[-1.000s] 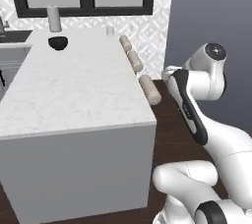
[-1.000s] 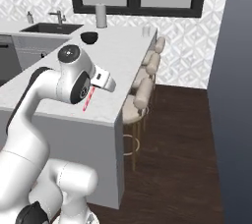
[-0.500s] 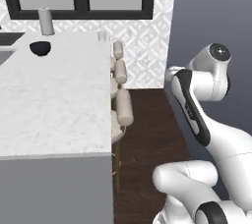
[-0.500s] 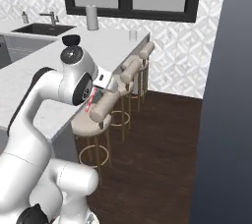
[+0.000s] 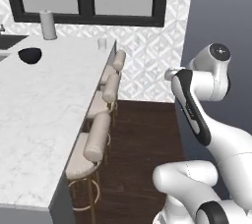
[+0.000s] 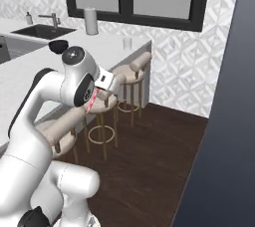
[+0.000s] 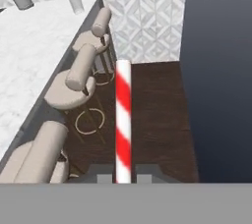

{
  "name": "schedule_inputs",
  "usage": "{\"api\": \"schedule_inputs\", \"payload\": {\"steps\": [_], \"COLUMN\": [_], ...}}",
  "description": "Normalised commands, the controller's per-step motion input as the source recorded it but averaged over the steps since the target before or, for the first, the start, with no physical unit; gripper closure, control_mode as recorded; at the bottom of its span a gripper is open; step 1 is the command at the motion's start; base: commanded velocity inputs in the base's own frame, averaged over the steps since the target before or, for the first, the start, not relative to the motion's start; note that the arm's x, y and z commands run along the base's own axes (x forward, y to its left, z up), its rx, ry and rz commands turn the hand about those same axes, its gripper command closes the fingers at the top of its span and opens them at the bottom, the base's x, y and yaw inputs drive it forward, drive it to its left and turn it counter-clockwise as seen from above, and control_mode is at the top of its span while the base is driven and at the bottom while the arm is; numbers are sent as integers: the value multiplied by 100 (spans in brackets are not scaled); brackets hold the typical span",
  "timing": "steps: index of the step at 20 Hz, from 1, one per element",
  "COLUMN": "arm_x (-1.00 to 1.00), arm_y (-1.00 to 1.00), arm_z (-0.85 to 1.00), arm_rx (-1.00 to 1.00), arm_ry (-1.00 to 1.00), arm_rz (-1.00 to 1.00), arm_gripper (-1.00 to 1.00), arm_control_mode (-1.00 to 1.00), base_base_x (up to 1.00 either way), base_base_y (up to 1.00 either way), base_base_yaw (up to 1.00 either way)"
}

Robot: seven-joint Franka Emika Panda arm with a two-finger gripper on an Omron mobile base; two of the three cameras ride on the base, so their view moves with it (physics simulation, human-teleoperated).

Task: Take a straw from the drawer in front and place it inside the glass cup on the dining counter.

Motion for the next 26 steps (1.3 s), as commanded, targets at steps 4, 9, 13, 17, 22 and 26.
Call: {"api": "schedule_inputs", "payload": {"steps": [4,9,13,17,22,26], "arm_x": [0,0,0,0,0,0], "arm_y": [0,0,0,0,0,0], "arm_z": [0,0,0,0,0,0], "arm_rx": [0,0,0,0,0,0], "arm_ry": [0,0,0,0,0,0], "arm_rz": [0,0,0,0,0,0], "arm_gripper": [100,100,100,100,100,100], "arm_control_mode": [100,100,100,100,100,100], "base_base_x": [100,100,100,92,67,53], "base_base_y": [-93,-69,-62,-69,-82,-88], "base_base_yaw": [31,40,43,43,45,44]}}
